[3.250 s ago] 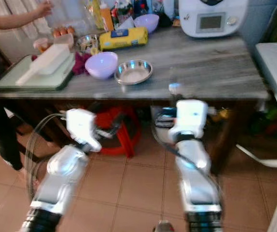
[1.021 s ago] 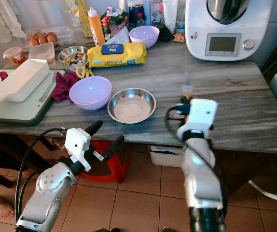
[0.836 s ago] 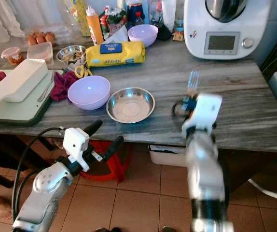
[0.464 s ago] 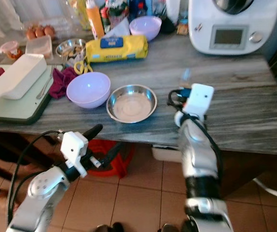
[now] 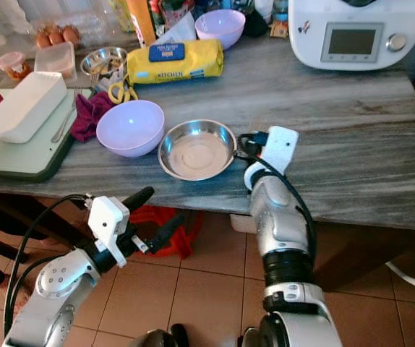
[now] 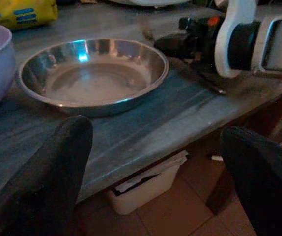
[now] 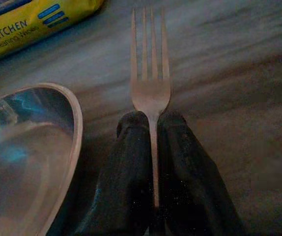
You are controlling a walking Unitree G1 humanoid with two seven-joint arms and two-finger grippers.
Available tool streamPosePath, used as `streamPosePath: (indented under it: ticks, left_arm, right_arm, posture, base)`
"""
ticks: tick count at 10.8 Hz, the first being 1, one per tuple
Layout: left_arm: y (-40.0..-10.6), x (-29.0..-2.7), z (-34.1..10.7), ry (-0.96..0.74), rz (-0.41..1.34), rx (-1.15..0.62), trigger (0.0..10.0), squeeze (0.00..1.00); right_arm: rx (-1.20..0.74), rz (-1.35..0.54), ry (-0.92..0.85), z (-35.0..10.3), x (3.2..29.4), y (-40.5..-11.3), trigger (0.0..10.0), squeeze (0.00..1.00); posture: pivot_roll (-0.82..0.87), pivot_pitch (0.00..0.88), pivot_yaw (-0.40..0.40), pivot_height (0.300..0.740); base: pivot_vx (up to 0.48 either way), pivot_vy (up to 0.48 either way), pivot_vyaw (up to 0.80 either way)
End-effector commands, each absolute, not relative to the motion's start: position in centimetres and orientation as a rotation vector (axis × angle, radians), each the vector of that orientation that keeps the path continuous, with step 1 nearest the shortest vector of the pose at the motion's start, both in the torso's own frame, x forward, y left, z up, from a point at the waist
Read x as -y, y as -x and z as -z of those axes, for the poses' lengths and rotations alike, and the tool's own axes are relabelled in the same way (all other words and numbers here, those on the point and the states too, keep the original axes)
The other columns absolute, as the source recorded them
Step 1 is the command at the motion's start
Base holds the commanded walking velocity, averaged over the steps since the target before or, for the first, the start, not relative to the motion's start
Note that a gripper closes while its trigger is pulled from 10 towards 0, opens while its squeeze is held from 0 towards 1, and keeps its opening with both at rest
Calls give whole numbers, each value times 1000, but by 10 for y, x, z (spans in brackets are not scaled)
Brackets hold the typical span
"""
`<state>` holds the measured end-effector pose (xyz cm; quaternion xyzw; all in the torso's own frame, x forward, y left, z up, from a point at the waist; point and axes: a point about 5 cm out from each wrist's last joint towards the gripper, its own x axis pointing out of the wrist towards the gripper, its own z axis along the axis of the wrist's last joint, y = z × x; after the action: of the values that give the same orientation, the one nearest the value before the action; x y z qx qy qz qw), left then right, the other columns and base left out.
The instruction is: Setting the table
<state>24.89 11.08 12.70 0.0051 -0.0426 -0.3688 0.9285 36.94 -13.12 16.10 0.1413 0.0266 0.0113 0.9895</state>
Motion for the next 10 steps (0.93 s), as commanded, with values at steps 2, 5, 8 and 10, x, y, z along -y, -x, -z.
streamPosePath:
  ticks: [2, 5, 8, 10]
  left_arm:
    - [-247, -110, -128, -9, 777, 83, 10000, 0]
    - [-250, -106, -128, -3, 773, 90, 10000, 0]
    - [-252, -106, -127, 1, 767, 90, 10000, 0]
    - [-252, -105, -126, 3, 766, 87, 10000, 0]
  right_arm:
    - [-97, -36, -280, -153, 127, -369, 10000, 0]
    - [-140, -42, -274, -148, 128, -371, 10000, 0]
    - [-163, -14, -274, -145, 132, -372, 10000, 1000]
    - [-170, 1, -268, -145, 136, -373, 10000, 1000]
  posture:
    - [-72, 208, 130, 740]
    - [-85, 200, 126, 740]
    - [-86, 196, 121, 740]
    - [-89, 190, 121, 740]
  base:
    - [0, 0, 0]
    - [0, 0, 0]
    - [0, 0, 0]
    - [0, 0, 0]
